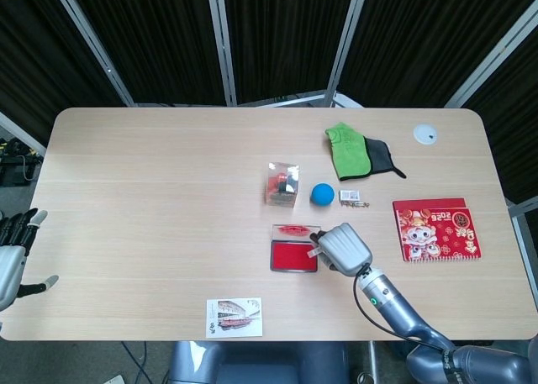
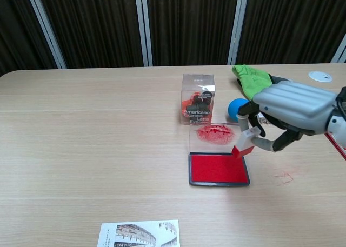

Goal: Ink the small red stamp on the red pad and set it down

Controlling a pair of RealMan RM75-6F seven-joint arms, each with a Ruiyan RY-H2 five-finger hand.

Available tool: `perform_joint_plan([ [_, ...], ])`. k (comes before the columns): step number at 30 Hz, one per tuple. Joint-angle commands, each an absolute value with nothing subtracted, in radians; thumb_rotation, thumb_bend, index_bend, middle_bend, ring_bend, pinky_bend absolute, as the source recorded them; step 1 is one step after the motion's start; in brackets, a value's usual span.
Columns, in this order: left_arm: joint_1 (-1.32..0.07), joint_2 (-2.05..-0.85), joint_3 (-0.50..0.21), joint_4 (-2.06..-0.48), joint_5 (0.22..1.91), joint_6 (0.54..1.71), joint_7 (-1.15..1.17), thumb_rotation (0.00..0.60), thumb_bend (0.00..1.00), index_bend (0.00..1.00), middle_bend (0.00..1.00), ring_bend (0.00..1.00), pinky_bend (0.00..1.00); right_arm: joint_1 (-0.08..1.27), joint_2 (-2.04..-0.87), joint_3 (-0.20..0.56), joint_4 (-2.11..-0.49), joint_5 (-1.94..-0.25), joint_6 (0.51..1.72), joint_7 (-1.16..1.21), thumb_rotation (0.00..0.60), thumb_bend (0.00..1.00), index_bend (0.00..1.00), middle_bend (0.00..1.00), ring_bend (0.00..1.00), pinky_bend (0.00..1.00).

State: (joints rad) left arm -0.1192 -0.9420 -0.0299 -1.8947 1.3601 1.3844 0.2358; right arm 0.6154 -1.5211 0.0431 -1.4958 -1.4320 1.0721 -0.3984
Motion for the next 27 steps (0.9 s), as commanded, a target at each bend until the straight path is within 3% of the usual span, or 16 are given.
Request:
perform_joint_plan([
  [1,-0.12,-0.942,-0.031,-1.892,1.356,1.383,0.236,0.6,0.0,0.0,0.0,0.0,0.0,0.625,-1.555,0.05,-1.461,-1.425,1.057,-0.411,0.6,0.43,0.56,0.6,0.76,1.0],
  [27,-0.123,-0.946,-0.03,-1.891,1.352,1.381,0.243,0.6,0.0,0.0,0.0,0.0,0.0,0.63,-1.69,0.061,-1.374,-1.373,1.025,-0.468,0.6,0.43,0.56,0.61,0.76,1.0],
])
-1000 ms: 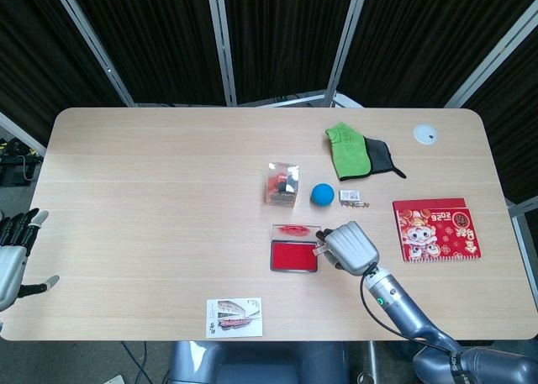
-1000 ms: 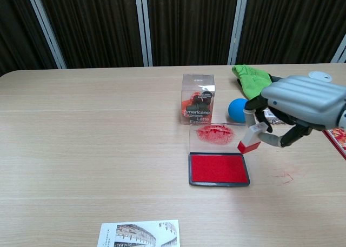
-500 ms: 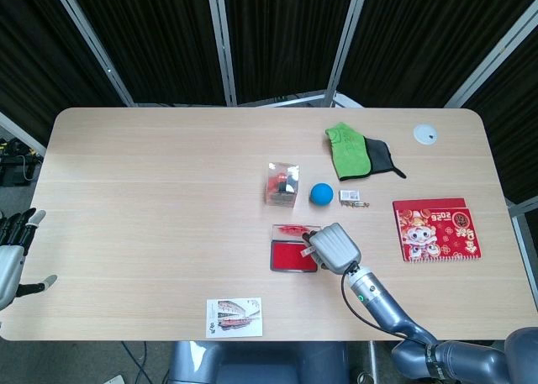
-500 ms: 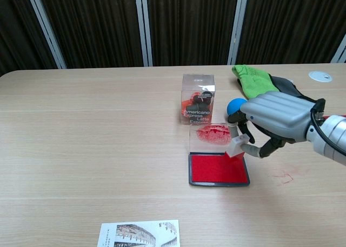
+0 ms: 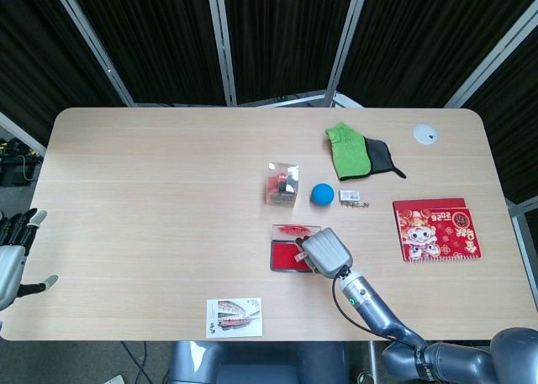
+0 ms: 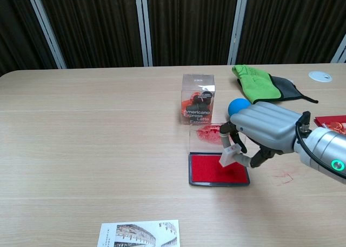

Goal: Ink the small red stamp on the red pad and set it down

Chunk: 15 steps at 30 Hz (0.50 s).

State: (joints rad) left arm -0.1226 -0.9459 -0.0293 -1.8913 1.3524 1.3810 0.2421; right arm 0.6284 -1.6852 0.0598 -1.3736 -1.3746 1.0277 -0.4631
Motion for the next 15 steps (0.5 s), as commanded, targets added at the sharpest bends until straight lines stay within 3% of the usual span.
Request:
perform_joint_plan([
  [1,-0.123,-0.947,-0.029,-1.89,1.352,1.382,0.243,0.6,0.0,0.0,0.0,0.0,0.0,0.631,-1.693,0.061,-1.371,-1.373,1.025,-0.473,0.6,0.43,0.56,0.61,0.76,1.0],
  [15,-0.124,-0.946,-0.03,-1.889,1.349,1.38,0.24,0.6,0.0,0.0,0.0,0.0,0.0,0.631,-1.722,0.044,-1.319,-1.359,0.999,-0.519,0.6,0.43,0.56,0.61,0.76,1.0],
])
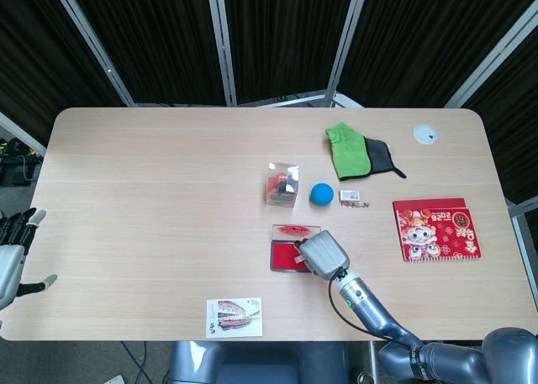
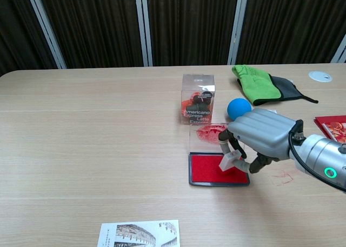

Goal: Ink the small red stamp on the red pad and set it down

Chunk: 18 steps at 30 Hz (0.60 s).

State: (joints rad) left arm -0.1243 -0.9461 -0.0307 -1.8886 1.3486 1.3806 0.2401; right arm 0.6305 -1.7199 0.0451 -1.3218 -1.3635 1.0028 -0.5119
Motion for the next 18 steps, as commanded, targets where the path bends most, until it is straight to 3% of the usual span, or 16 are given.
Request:
perform_joint_plan([
  [1,-0.124,-0.946,-0.03,-1.89,1.349,1.38,0.239,0.6,0.0,0.0,0.0,0.0,0.0,0.631,-1.723,0.046,-1.318,-1.353,0.995,-0.526,0.6,0.43,0.56,0.61,0.76,1.0],
  [18,-0.123,-0.942,-0.029,-1.891,1.351,1.382,0.232,0.6,0.0,0.0,0.0,0.0,0.0,0.617,-1.673,0.083,-1.393,-1.337,1.028,-0.479,0.6,0.43,0.56,0.61,0.76,1.0],
])
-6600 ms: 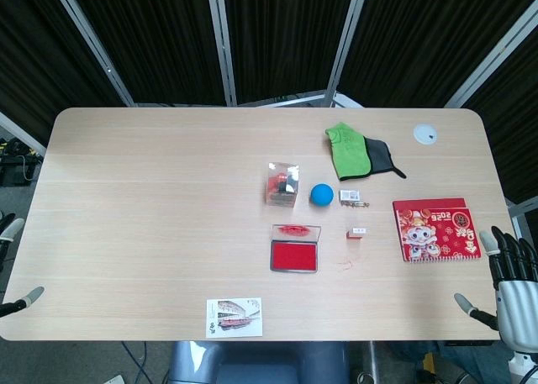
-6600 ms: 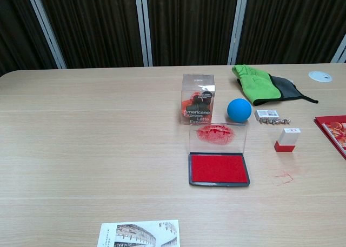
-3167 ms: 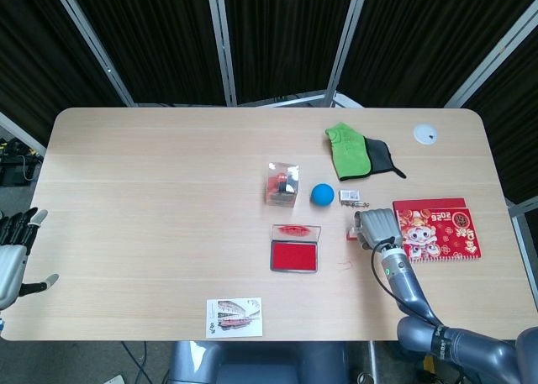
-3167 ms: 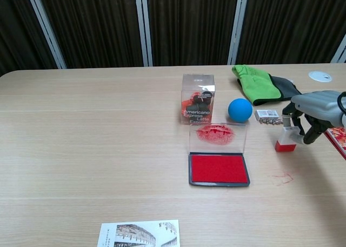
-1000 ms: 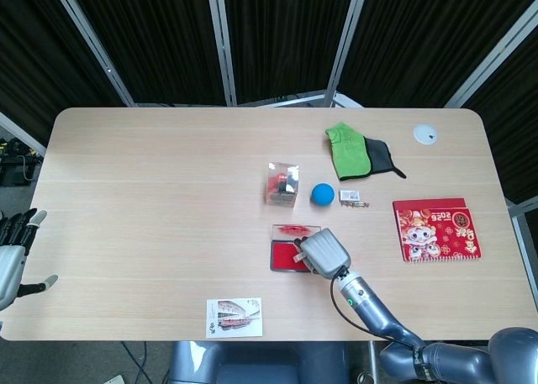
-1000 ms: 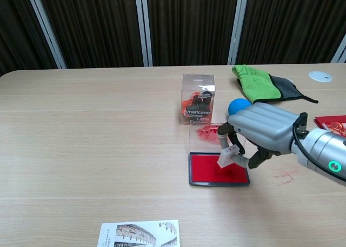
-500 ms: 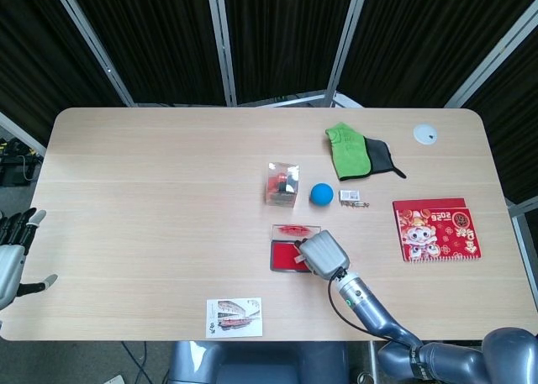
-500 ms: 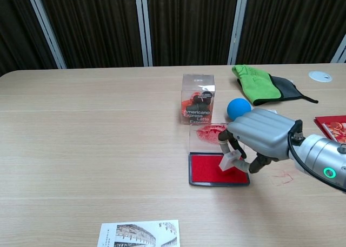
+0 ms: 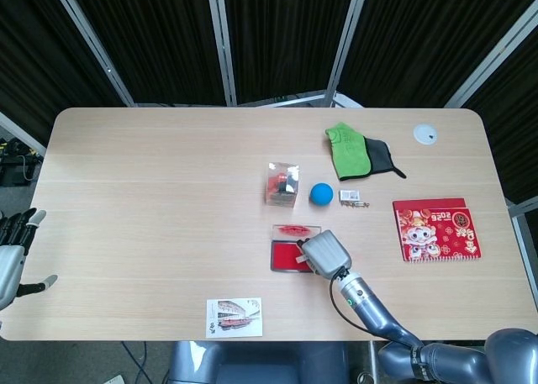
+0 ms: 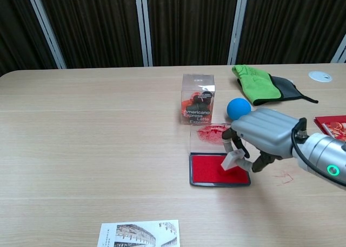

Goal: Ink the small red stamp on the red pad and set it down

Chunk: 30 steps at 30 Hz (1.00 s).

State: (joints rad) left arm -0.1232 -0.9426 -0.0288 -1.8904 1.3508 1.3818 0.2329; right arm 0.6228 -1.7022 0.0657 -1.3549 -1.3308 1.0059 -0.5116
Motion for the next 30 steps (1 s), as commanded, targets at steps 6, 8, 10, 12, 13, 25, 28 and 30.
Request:
perform_joint_plan([
  [6,-0.121,-0.939,-0.027,-1.893,1.357,1.385,0.227,0.6,0.0,0.0,0.0,0.0,0.0,0.59,-1.547,0.103,-1.487,-1.377,1.097,-0.412,0.6,0.44,0.56,0.61,0.76,1.0],
  [8,-0.12,-0.938,-0.026,-1.894,1.361,1.387,0.227,0.6,0.0,0.0,0.0,0.0,0.0,0.578,-1.513,0.102,-1.494,-1.378,1.108,-0.399,0.6,0.43,0.56,0.61,0.76,1.0],
  [10,-0.119,-0.937,-0.024,-1.896,1.365,1.389,0.227,0.6,0.0,0.0,0.0,0.0,0.0,0.564,-1.484,0.094,-1.491,-1.373,1.113,-0.385,0.6,0.43,0.56,0.61,0.76,1.0],
  [12,-0.118,-0.937,-0.023,-1.899,1.37,1.391,0.228,0.6,0.0,0.0,0.0,0.0,0.0,0.55,-1.464,0.079,-1.473,-1.369,1.11,-0.374,0.6,0.43,0.56,0.61,0.76,1.0],
  [13,-0.118,-0.937,-0.022,-1.9,1.372,1.392,0.228,0.6,0.0,0.0,0.0,0.0,0.0,0.543,-1.458,0.07,-1.461,-1.369,1.108,-0.367,0.6,0.43,0.56,0.61,0.76,1.0],
  [25,-0.118,-0.942,-0.018,-1.911,1.385,1.394,0.243,0.6,0.0,0.0,0.0,0.0,0.0,0.493,-1.506,-0.001,-1.289,-1.399,1.097,-0.323,0.6,0.43,0.56,0.61,0.76,1.0],
  [28,-0.118,-0.941,-0.018,-1.911,1.382,1.393,0.241,0.6,0.0,0.0,0.0,0.0,0.0,0.488,-1.521,-0.008,-1.265,-1.409,1.097,-0.319,0.6,0.43,0.56,0.61,0.76,1.0],
  [30,-0.118,-0.94,-0.018,-1.911,1.382,1.393,0.24,0.6,0.0,0.0,0.0,0.0,0.0,0.485,-1.528,-0.011,-1.253,-1.414,1.096,-0.318,0.6,0.43,0.56,0.61,0.76,1.0],
])
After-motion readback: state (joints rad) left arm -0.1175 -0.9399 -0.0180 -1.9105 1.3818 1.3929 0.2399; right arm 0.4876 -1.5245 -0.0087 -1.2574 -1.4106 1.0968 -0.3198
